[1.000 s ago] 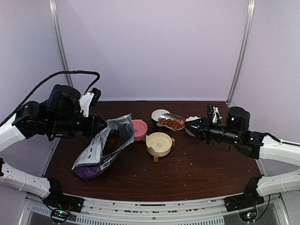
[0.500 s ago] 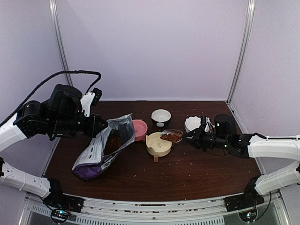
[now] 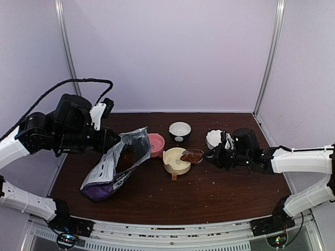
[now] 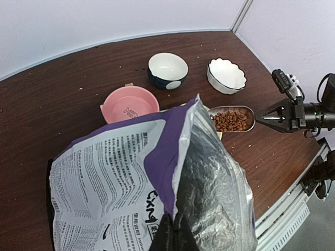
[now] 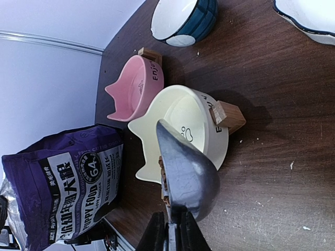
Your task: Serve the pet food
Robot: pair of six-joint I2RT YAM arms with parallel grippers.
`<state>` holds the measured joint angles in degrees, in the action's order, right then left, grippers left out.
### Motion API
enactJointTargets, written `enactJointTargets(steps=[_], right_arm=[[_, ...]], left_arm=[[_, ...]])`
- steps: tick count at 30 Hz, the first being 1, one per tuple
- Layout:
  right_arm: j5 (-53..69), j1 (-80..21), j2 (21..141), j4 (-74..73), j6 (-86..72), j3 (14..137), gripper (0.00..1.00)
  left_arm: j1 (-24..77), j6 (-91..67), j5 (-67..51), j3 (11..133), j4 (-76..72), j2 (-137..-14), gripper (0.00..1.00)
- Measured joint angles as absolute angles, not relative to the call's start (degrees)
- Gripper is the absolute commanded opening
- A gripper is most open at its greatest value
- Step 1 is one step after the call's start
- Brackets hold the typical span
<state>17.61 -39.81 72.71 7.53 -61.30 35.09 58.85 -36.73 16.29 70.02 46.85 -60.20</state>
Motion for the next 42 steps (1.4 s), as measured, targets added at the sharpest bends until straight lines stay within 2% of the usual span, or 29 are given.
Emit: enactJointTargets(steps=[30, 42], right_arm=[[14.68, -40.01, 75.02, -5.87, -52.9, 46.52, 0.0], [7.81, -43.9, 78.94, -16.73, -45.36, 56.49, 0.0]], left_arm=[[58.81, -36.75, 16.25, 70.02, 46.87, -60.1, 0.0], [58.54, -36.75, 16.29, 69.97, 47.03, -59.55, 0.0]])
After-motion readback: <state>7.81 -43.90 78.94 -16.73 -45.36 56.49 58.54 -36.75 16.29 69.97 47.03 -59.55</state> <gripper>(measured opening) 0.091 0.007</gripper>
